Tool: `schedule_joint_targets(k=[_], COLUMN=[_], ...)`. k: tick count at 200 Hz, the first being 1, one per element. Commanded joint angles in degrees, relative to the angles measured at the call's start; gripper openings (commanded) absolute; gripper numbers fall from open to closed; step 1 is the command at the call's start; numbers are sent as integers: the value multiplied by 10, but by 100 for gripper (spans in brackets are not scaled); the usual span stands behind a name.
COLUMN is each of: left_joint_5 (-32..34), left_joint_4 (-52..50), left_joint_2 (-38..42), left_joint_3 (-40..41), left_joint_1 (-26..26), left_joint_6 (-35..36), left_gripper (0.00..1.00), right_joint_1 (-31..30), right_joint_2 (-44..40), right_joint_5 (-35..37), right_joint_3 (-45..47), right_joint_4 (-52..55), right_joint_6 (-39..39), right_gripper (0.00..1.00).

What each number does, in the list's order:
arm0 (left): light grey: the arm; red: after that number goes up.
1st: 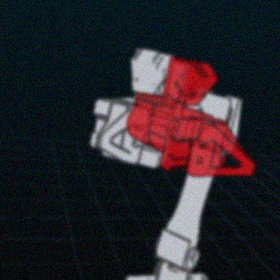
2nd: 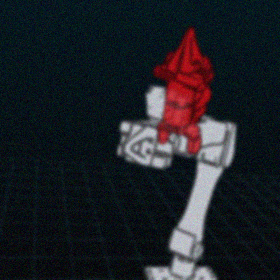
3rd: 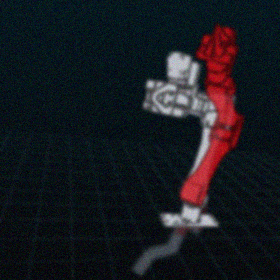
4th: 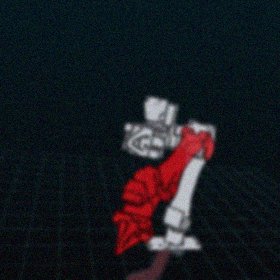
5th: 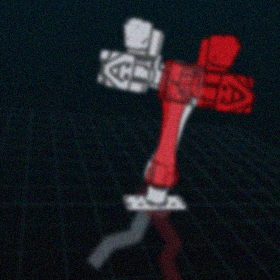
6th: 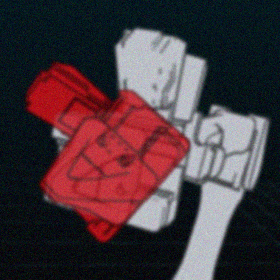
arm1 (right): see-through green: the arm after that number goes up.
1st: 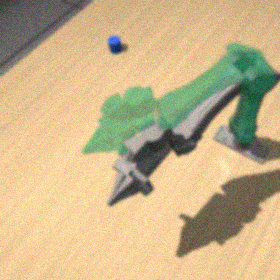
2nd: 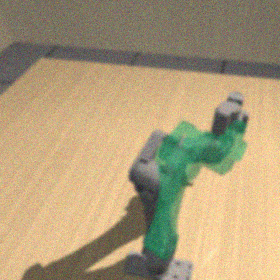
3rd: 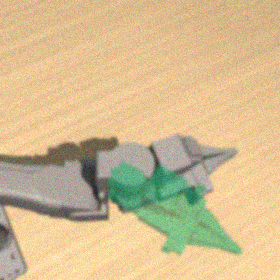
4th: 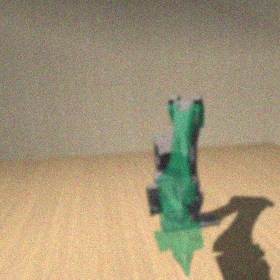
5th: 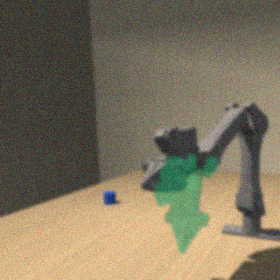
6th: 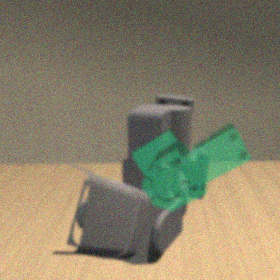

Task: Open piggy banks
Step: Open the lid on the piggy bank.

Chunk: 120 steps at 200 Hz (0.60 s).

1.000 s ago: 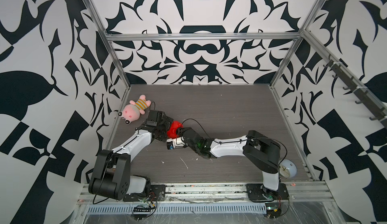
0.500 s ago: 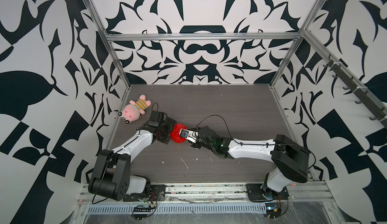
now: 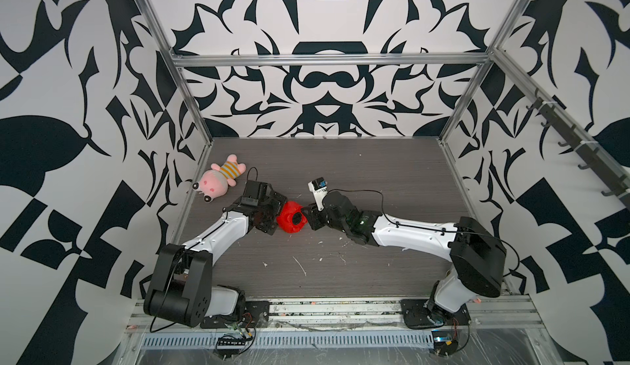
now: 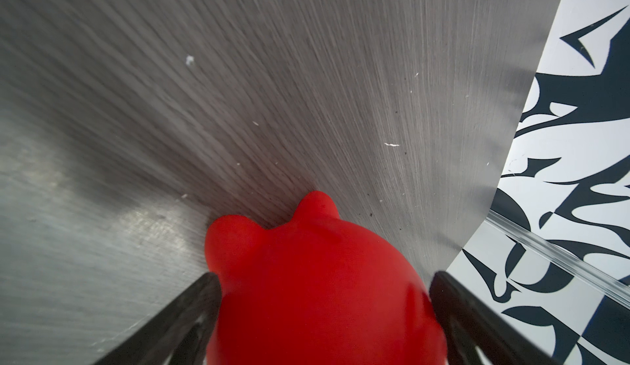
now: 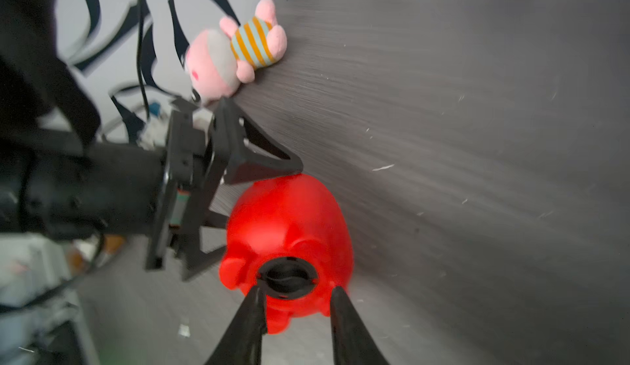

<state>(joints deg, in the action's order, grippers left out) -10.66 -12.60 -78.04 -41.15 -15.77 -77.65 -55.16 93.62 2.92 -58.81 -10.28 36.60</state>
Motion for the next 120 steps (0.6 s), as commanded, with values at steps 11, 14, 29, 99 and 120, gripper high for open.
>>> schedule_joint_targets(k=[11,14,29,99,120], left_joint_5=[11,11,9,9,11], left_joint_4=[-26,-25,-24,-18,-12], left_joint_2=[10,9,6,11,11], left_joint_3=[-12,-12,-14,-10,-6], left_joint_1=[-1,-1,-1,-1,-1], left_joint_6=[19,19,21,29,29], left_gripper=[100,100,100,100,100], right_joint_1=[11,11,11,-11,-15], right_joint_2=[18,21,40,49,35], right_joint_5=[-67,-69,-83,-26,7], right_joint_3=[26,26,19,86,103], right_joint_4=[-77,-80,-102,-240,-264], right_joint_6=[281,291,344,567,601], right_gripper=[31,30,30,29,28])
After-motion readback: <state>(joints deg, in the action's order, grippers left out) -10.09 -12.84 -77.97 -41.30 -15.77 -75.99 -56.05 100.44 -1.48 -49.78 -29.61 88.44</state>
